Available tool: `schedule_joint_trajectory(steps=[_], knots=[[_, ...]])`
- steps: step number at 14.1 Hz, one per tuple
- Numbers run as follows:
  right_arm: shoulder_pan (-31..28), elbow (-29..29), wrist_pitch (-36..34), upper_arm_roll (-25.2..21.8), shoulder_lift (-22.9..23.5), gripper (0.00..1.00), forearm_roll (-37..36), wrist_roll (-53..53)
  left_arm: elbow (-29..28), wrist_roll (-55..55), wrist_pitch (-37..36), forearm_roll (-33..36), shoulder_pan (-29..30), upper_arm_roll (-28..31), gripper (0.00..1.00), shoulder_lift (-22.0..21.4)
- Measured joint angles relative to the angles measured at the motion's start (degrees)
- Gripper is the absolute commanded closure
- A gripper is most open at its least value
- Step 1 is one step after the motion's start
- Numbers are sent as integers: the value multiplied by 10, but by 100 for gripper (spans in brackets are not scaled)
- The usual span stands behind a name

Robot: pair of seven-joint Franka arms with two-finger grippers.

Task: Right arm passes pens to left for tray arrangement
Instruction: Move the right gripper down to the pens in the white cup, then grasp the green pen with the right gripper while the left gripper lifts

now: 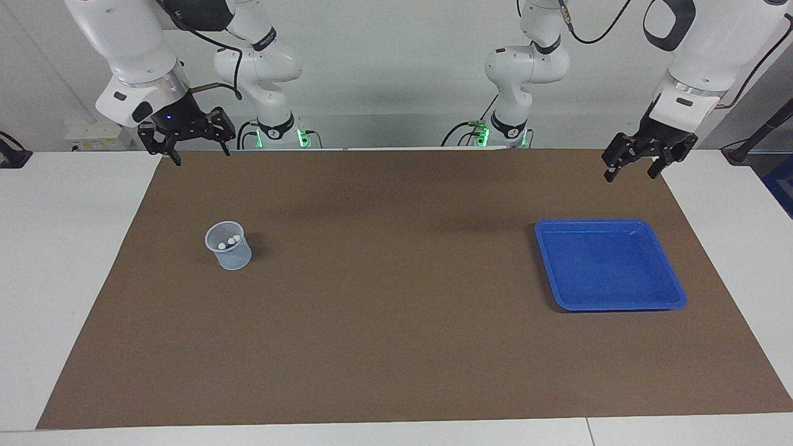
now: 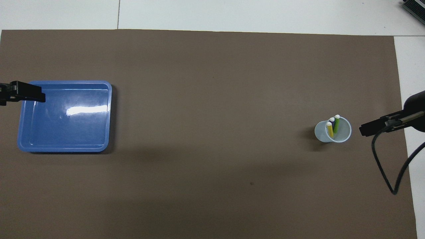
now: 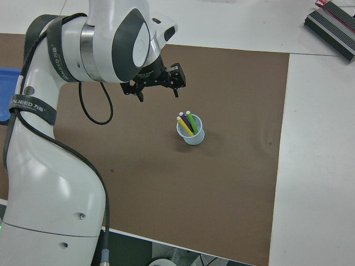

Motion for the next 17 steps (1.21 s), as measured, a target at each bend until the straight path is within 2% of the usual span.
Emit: schedule_joint_trajectory(steps=[5, 10, 15, 17], knots=[[0, -33, 36, 3, -6, 0, 0, -5, 0, 0, 0, 0, 0, 1, 0, 0], [0, -128, 164, 3, -1, 0, 0, -5, -1, 0, 1, 0, 0, 1, 0, 0], [0, -157, 231, 2, 51, 0, 0, -5, -29, 0, 30, 0, 0, 0, 0, 0], [-3, -157, 257, 1, 74, 4, 0, -5, -43, 0, 45, 0, -1, -2, 0, 0]])
